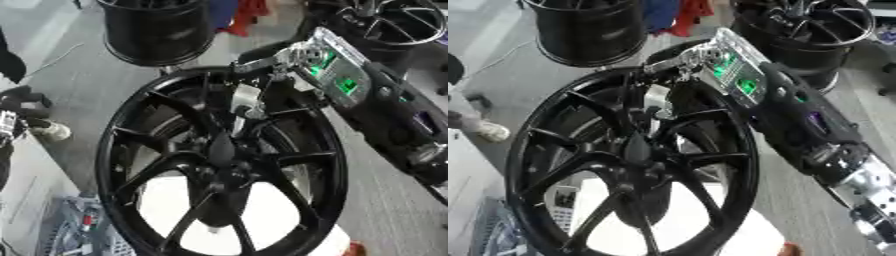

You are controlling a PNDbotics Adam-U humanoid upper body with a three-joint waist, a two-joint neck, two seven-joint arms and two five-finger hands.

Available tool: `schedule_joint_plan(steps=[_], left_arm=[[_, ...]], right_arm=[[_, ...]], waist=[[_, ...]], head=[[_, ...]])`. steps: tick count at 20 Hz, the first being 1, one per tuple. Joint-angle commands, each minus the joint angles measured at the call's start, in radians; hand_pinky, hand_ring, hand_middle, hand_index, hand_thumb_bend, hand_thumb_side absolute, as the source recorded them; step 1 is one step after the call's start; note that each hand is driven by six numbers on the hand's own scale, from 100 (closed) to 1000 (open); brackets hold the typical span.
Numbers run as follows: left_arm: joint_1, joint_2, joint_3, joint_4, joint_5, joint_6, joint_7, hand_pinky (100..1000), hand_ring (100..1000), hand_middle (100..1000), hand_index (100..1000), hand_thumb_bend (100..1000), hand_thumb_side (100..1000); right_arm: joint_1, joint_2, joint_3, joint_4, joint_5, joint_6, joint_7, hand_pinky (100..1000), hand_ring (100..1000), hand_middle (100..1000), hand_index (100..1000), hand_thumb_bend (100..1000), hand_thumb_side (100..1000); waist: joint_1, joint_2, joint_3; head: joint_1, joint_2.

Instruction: Pull the pin out of the wheel hub.

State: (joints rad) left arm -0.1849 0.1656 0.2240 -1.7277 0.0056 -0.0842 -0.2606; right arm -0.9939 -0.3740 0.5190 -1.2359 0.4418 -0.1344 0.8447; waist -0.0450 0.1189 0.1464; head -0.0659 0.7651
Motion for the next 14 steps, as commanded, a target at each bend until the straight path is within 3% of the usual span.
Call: schedule_joint_plan(steps=[1,7,14], left_arm=[[-0.012,0.010,-0.003,-0.022,0.004,0.000,-0.004,616,619,691,811,100,672],[-0.011,0.012,-0.003,-0.020,0.004,0.001,-0.003,616,619,691,811,100,672],[-0.009,0.017,-0.003,-0.018,0.005,0.003,-0.006,617,620,692,811,100,673]], right_arm=[[-0.021,-0.017,-0.013,-0.015,0.004,-0.001,-0.027,395,454,520,616,100,100],[-0.036,-0.035,-0.035,-0.053,-0.023,0.014,-0.062,387,447,510,609,100,100],[-0.100,-0.060,-0.101,-0.118,-0.062,0.059,-0.108,375,434,500,599,100,100]], waist=[[0.004,-0.012,0.000],[0.003,-0.014,-0.001],[-0.001,-0.023,-0.007]], head=[[-0.002,0.005],[0.000,0.005],[0.001,0.005]])
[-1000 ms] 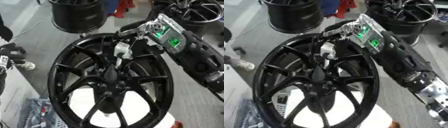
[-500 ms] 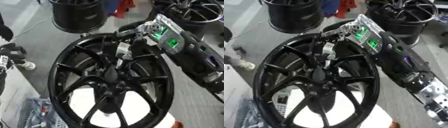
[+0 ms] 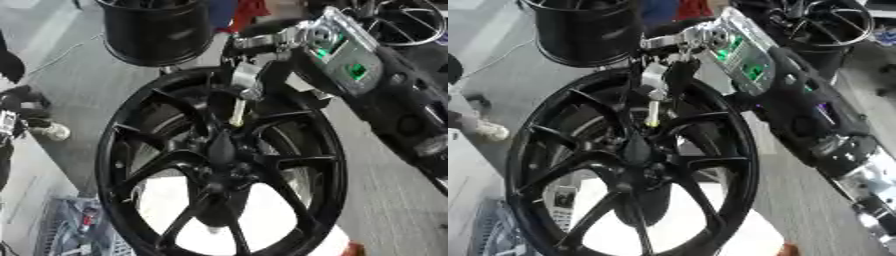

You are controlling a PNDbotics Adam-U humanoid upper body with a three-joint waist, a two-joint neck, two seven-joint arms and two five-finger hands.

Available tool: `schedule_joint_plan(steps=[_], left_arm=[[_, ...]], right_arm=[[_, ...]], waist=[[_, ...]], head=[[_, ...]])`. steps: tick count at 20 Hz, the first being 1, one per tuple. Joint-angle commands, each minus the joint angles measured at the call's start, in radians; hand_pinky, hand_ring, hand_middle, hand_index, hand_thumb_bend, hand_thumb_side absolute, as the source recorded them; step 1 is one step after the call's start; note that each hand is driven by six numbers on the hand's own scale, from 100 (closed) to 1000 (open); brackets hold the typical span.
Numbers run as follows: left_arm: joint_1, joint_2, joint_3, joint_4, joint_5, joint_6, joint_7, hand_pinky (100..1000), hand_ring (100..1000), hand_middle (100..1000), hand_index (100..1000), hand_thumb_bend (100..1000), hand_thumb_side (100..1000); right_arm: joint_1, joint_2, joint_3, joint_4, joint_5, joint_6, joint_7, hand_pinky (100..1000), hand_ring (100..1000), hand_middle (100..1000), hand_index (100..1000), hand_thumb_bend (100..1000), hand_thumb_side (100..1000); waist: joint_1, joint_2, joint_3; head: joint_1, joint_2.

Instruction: Pull the pin out of the wheel hub.

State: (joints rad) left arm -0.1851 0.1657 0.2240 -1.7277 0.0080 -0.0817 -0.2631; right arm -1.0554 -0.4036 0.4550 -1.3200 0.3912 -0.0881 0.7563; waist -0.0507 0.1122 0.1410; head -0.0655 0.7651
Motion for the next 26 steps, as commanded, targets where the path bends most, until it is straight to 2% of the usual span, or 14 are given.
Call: schedule_joint_plan(steps=[1,5,9,12,15,17,20,22,23,24,25,26], left_arm=[[-0.008,0.018,-0.003,-0.017,0.003,0.000,-0.004,617,620,692,811,100,673],[-0.004,0.020,-0.001,-0.016,0.002,0.001,-0.003,616,620,693,812,100,675],[-0.002,0.023,0.004,-0.016,-0.001,0.002,0.000,617,620,692,811,100,675],[-0.002,0.023,0.007,-0.016,-0.004,0.003,0.004,617,620,692,811,100,676],[-0.003,0.023,0.011,-0.017,-0.007,0.004,0.008,617,620,692,811,100,677],[-0.005,0.022,0.013,-0.018,-0.008,0.004,0.010,617,620,692,811,100,677],[-0.007,0.019,0.015,-0.020,-0.010,0.003,0.012,617,620,692,811,100,677],[-0.007,0.018,0.018,-0.021,-0.011,0.002,0.014,617,620,692,811,100,677],[-0.007,0.018,0.019,-0.021,-0.011,0.002,0.016,617,620,692,811,100,677],[-0.007,0.017,0.021,-0.022,-0.010,0.001,0.018,617,620,692,811,100,677],[-0.008,0.016,0.022,-0.022,-0.011,0.001,0.019,617,620,692,811,100,678],[-0.008,0.015,0.022,-0.022,-0.011,0.001,0.019,618,620,692,811,100,678]], right_arm=[[-0.049,-0.032,-0.049,-0.037,-0.012,0.017,-0.028,375,434,500,599,100,100],[-0.070,-0.058,-0.090,-0.054,-0.014,0.025,-0.059,373,432,498,597,100,100],[-0.025,-0.160,-0.153,-0.108,-0.040,0.037,-0.107,370,429,494,594,100,100],[0.084,-0.279,-0.234,-0.160,-0.082,0.060,-0.183,370,427,494,596,100,100],[0.233,-0.378,-0.336,-0.185,-0.097,0.099,-0.288,370,427,493,595,100,100],[0.335,-0.412,-0.402,-0.173,-0.073,0.124,-0.357,379,435,498,600,100,100],[0.499,-0.404,-0.508,-0.122,-0.041,0.163,-0.470,381,437,508,608,100,100],[0.592,-0.377,-0.572,-0.077,-0.016,0.195,-0.552,459,501,591,707,100,100],[0.629,-0.359,-0.600,-0.062,-0.007,0.209,-0.593,611,627,712,811,100,100],[0.664,-0.338,-0.628,-0.053,-0.002,0.224,-0.639,628,645,723,820,100,100],[0.698,-0.314,-0.655,-0.048,0.000,0.238,-0.688,743,750,794,867,120,122],[0.726,-0.291,-0.678,-0.047,0.001,0.252,-0.739,774,773,814,880,166,165]], waist=[[0.004,-0.018,-0.003],[0.000,-0.022,-0.008],[-0.004,-0.022,-0.014],[-0.008,-0.019,-0.018],[-0.009,-0.013,-0.024],[-0.009,-0.009,-0.028],[-0.005,-0.002,-0.032],[-0.002,0.002,-0.034],[0.000,0.003,-0.035],[0.002,0.005,-0.037],[0.003,0.006,-0.039],[0.004,0.007,-0.041]], head=[[0.000,0.005],[0.002,0.005],[0.012,0.005],[0.020,0.005],[0.026,0.005],[0.028,0.005],[0.035,0.005],[0.039,0.005],[0.042,0.005],[0.043,0.005],[0.045,0.005],[0.046,0.005]])
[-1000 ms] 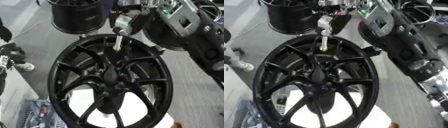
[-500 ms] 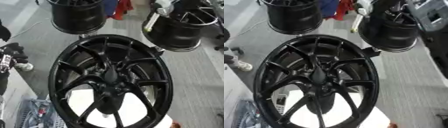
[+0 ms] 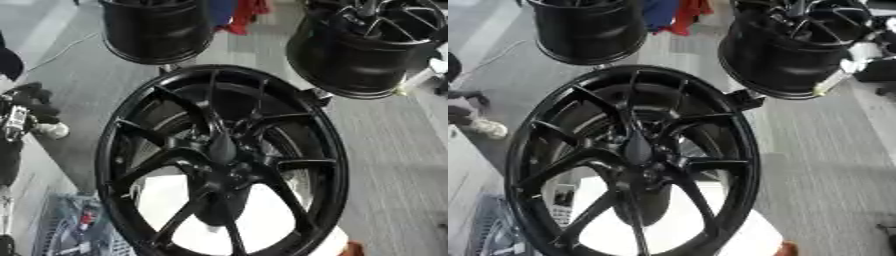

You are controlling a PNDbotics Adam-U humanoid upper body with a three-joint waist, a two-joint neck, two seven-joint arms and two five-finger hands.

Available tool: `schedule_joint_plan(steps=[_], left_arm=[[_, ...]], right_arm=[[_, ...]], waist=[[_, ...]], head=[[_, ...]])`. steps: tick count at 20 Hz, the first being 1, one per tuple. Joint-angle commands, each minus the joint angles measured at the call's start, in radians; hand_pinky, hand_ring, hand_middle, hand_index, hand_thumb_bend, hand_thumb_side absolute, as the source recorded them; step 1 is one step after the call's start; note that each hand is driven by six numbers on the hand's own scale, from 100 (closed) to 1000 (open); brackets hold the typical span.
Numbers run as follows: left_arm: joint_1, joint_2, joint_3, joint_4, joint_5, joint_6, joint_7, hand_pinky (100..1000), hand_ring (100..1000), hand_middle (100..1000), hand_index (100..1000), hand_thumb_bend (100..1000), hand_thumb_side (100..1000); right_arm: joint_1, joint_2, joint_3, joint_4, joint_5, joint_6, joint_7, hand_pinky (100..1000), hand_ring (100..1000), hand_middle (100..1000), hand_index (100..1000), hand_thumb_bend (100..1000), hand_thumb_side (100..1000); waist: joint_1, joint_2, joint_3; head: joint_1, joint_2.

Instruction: Pull the pin out of the wheel hub.

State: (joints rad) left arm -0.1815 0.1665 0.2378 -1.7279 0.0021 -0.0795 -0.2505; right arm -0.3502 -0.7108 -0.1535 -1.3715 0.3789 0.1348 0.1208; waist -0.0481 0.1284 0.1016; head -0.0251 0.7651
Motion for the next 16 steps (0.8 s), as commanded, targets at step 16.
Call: schedule_joint_plan(steps=[16], left_arm=[[-0.012,0.005,0.008,-0.021,-0.001,-0.002,0.008,619,620,691,811,100,678]], right_arm=[[0.116,0.201,-0.075,-0.202,-0.088,0.005,-0.415,758,777,822,890,279,292]], waist=[[0.013,-0.014,0.001]], head=[[-0.001,0.005]])
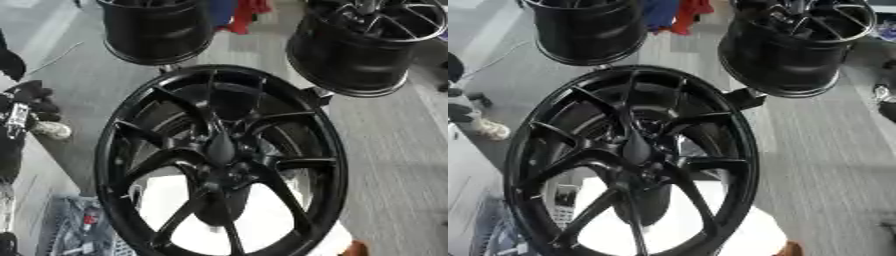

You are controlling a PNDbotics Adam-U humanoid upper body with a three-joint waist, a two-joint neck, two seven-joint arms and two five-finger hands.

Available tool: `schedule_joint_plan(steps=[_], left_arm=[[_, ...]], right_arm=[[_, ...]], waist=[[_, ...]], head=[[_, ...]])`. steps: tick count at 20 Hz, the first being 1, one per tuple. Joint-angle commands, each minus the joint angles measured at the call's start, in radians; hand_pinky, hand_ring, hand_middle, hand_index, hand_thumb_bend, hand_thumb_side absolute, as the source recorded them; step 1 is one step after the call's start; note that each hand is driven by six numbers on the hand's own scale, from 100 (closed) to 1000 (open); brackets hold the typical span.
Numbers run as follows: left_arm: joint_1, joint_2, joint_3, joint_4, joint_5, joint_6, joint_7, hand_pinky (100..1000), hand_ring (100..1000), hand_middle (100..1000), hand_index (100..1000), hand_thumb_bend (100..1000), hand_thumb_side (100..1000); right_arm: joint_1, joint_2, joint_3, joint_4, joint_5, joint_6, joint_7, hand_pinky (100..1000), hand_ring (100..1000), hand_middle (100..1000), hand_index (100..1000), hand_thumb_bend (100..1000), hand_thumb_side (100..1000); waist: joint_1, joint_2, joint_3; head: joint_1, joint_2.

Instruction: Pull the pin out of the wheel hub.

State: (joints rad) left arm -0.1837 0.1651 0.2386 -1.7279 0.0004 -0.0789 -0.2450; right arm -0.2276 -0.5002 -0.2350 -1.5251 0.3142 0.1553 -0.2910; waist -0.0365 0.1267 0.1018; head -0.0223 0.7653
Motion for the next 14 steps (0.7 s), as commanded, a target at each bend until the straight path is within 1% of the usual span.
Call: schedule_joint_plan(steps=[1,5,8,11,14], left_arm=[[-0.010,0.006,0.006,-0.021,0.001,-0.002,0.002,619,620,691,810,100,678],[-0.012,0.003,0.004,-0.019,0.000,-0.003,0.000,619,620,691,808,100,679],[-0.013,0.001,0.002,-0.017,-0.001,-0.005,-0.002,619,620,691,809,100,679],[-0.013,-0.003,0.001,-0.015,-0.002,-0.005,-0.003,619,620,691,809,100,680],[-0.015,-0.006,-0.004,-0.013,-0.003,-0.007,-0.008,619,620,691,809,100,681]], right_arm=[[-0.004,-0.002,0.015,-0.062,-0.041,-0.027,-0.003,744,766,813,886,267,280],[0.015,0.022,0.060,-0.120,-0.116,-0.081,0.011,704,732,789,872,237,253],[0.034,0.040,0.105,-0.173,-0.187,-0.124,0.028,674,696,760,845,209,223],[0.052,0.059,0.156,-0.213,-0.243,-0.152,0.050,666,683,749,840,194,201],[0.067,0.082,0.207,-0.243,-0.292,-0.175,0.074,655,671,740,827,162,147]], waist=[[0.001,-0.012,0.001],[0.004,-0.009,0.005],[0.006,-0.006,0.006],[0.009,-0.004,0.005],[0.011,0.000,0.006]], head=[[-0.005,0.005],[-0.003,0.005],[-0.006,0.005],[-0.009,0.005],[-0.013,0.005]])
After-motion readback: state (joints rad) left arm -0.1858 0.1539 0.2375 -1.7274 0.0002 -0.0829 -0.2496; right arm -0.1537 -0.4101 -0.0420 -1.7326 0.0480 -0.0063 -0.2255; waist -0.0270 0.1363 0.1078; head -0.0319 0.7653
